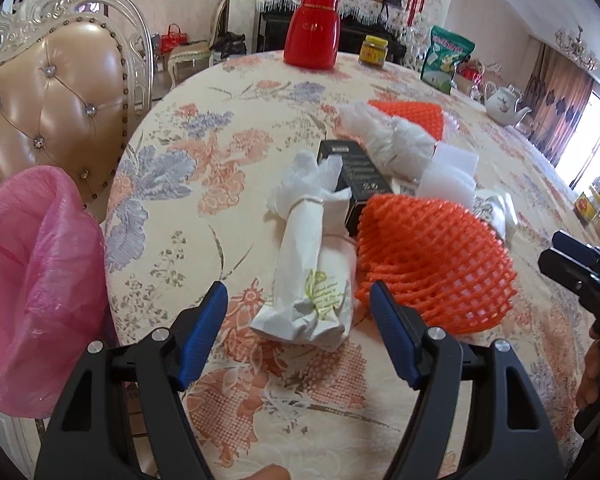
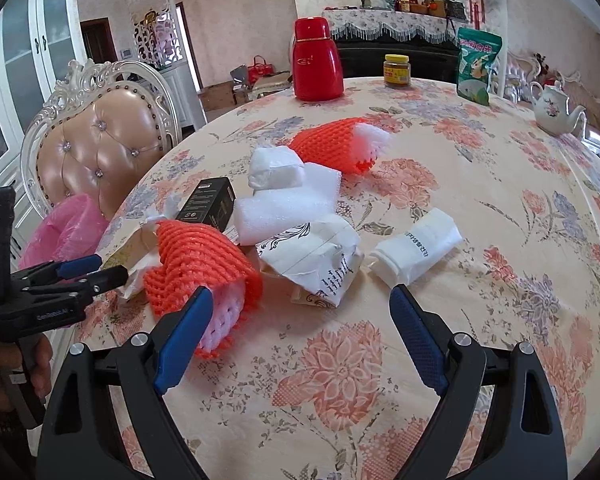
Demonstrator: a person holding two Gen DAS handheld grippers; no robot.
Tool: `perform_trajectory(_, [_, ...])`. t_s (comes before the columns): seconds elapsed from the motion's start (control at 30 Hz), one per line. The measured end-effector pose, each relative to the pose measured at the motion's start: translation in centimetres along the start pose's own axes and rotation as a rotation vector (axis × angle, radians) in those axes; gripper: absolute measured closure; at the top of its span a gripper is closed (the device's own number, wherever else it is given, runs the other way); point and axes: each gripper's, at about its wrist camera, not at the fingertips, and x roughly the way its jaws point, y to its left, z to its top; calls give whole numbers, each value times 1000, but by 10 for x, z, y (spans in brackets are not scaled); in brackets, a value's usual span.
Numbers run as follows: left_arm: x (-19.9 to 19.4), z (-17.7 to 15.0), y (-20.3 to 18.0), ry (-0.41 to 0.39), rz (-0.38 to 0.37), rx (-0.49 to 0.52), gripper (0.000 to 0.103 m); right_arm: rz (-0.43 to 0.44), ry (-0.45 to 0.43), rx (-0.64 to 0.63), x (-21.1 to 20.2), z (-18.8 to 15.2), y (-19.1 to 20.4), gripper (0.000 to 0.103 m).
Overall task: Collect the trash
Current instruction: 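Move the left gripper to the white paper bag while the right gripper approaches the orange foam net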
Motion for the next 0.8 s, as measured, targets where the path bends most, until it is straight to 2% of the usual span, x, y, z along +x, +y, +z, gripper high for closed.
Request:
perform_trajectory(0.13, [7,0,-1,20,7,16,33,3,4,-10,2,1,3,18])
perform_trajectory(0.2, [9,-1,-2,27,6,26,39,6,5,-18,2,2,6,18])
perform_trajectory(0.23, [11,-1,-3,34,5,30,46,9,6,-21,3,2,8,18])
perform_trajectory(0.27, [12,-1,-3,38,5,31,48,12,7,-26,3,3,10,18])
perform_trajectory(0.5, [10,-2,-5,35,-7,47,49,41,10,-73,7,5,32,18])
perform_trajectory(0.57, [6,-2,-4,28,-11,47,55,47,13,-86,9,5,38,18])
perform_trajectory(0.8, [-3,-4,1,17,-15,40,55,62,34,-122,21,5,56,18])
